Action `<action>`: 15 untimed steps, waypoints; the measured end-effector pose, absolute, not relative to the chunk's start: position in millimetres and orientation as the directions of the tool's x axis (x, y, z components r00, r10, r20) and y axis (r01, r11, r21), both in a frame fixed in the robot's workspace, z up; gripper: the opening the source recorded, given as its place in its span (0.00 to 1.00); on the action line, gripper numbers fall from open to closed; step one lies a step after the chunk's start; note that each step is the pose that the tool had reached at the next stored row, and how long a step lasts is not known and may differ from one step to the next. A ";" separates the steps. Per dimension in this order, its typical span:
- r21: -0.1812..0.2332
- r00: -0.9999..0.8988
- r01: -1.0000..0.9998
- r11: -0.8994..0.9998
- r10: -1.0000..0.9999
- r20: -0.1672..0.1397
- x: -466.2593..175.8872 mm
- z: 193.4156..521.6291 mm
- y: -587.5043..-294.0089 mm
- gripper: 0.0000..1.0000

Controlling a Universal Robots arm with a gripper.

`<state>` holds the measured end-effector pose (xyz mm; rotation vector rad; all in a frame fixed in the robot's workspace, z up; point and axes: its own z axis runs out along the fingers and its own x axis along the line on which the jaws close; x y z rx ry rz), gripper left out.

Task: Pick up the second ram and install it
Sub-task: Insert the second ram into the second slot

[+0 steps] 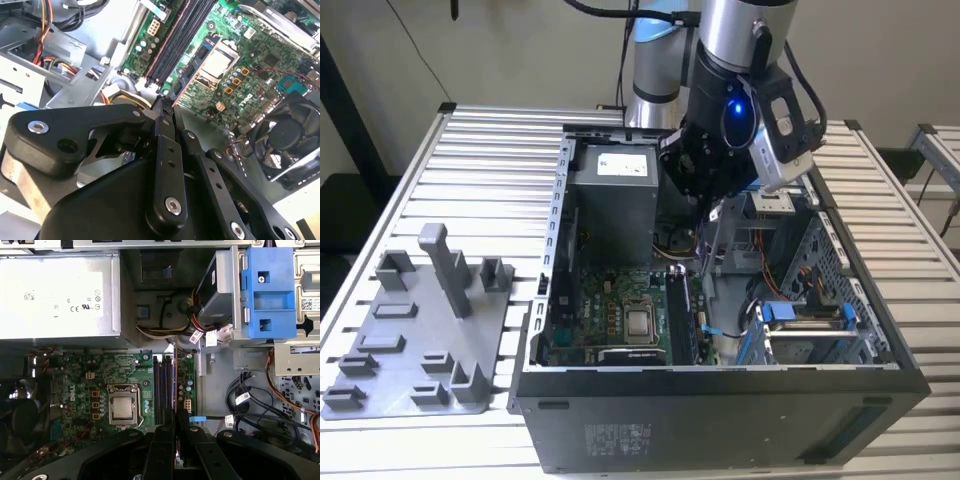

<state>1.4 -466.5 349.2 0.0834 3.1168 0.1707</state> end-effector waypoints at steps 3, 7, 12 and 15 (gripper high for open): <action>0.110 -0.998 0.052 0.993 0.054 -0.016 1.4 343.6 -466.5 0.14; 0.109 -0.998 0.052 0.993 0.054 -0.016 1.4 336.4 -466.5 0.14; 0.109 -0.998 0.052 0.993 0.054 -0.016 1.4 327.4 -466.5 0.14; 0.109 -0.998 0.052 0.993 0.054 -0.016 1.4 321.8 -466.5 0.14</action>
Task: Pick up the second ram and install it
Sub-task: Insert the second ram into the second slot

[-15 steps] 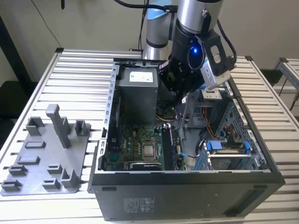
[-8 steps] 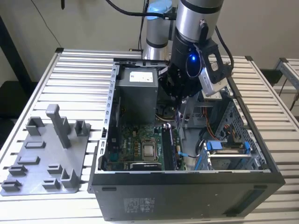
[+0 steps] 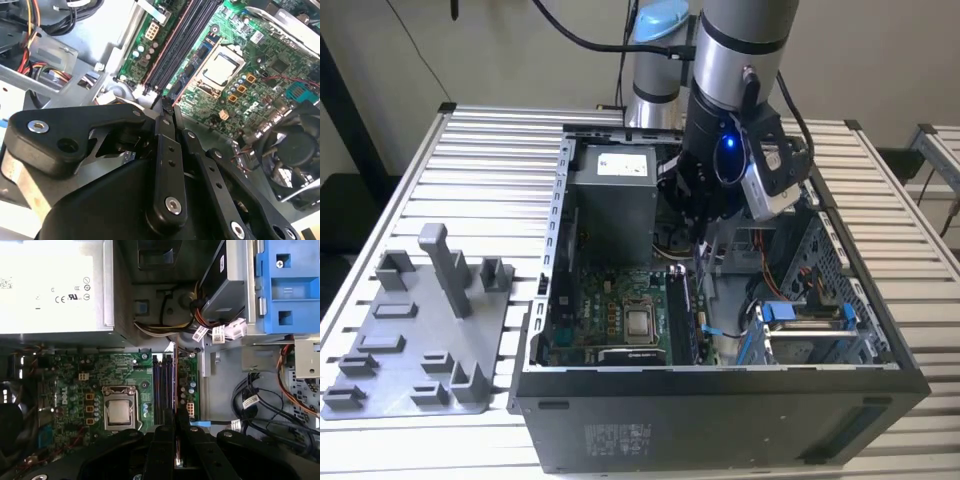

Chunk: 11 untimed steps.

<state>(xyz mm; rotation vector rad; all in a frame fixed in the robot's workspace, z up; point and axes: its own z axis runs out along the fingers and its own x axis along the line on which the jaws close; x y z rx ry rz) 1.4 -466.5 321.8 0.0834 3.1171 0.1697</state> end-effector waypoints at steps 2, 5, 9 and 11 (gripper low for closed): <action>0.109 -0.998 0.052 0.993 0.054 -0.016 1.4 318.2 -466.5 0.14; 0.109 -0.998 0.052 0.993 0.054 -0.016 1.4 312.7 -466.5 0.14; 0.109 -0.998 0.052 0.993 0.054 -0.016 1.4 305.5 -466.5 0.14; 0.109 -0.998 0.052 0.993 0.054 -0.016 1.4 301.8 -466.5 0.14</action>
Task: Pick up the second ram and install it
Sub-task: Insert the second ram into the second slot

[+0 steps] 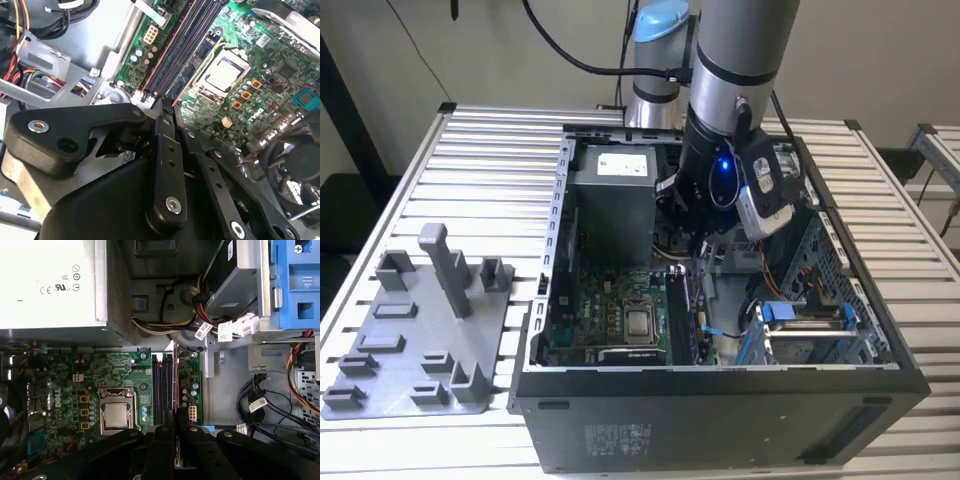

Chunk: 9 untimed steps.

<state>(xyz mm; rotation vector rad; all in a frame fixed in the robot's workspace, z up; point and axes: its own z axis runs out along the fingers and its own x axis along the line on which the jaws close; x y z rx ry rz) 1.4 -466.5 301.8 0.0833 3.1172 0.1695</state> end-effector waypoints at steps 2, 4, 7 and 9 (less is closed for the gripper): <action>0.109 -0.998 0.052 0.993 0.054 -0.016 1.3 298.2 -466.5 0.14; 0.109 -0.998 0.052 0.993 0.054 -0.016 0.6 294.6 -466.5 0.14; 0.109 -0.998 0.052 0.993 0.054 -0.016 -1.9 289.1 -466.5 0.14; 0.109 -0.998 0.052 0.993 0.054 -0.016 -3.4 285.5 -466.5 0.14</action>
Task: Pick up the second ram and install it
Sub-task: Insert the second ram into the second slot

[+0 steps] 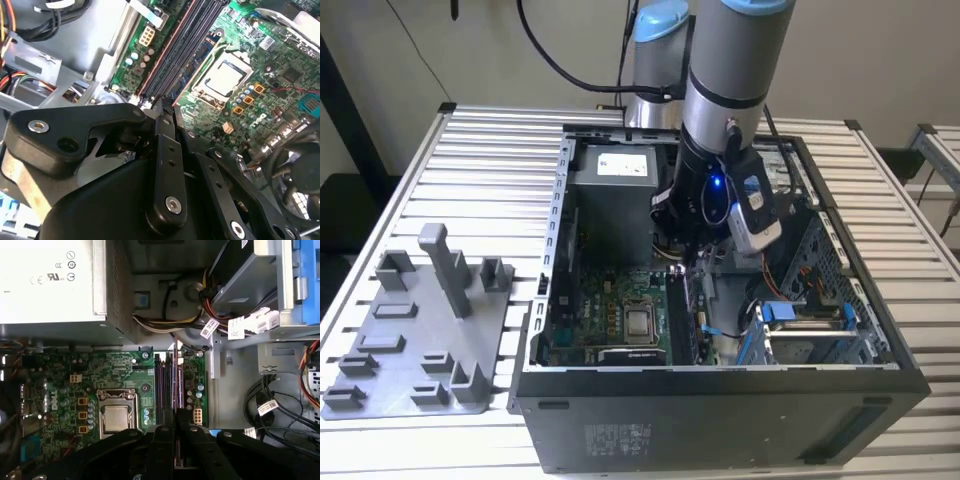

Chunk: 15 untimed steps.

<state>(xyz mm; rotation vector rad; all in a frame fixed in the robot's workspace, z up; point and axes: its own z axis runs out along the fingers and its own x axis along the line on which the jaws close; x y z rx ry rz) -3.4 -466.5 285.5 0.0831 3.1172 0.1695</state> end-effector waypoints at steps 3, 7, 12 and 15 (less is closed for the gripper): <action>0.109 -0.998 0.052 0.993 0.054 -0.016 -4.1 280.0 -466.5 0.14; 0.107 -0.998 0.052 0.993 0.054 -0.015 -5.3 276.0 -466.7 0.14; 0.100 -0.998 0.052 0.994 0.054 -0.012 -6.2 272.1 -466.9 0.14; 0.099 -0.998 0.052 0.994 0.054 -0.012 -7.8 266.6 -467.6 0.14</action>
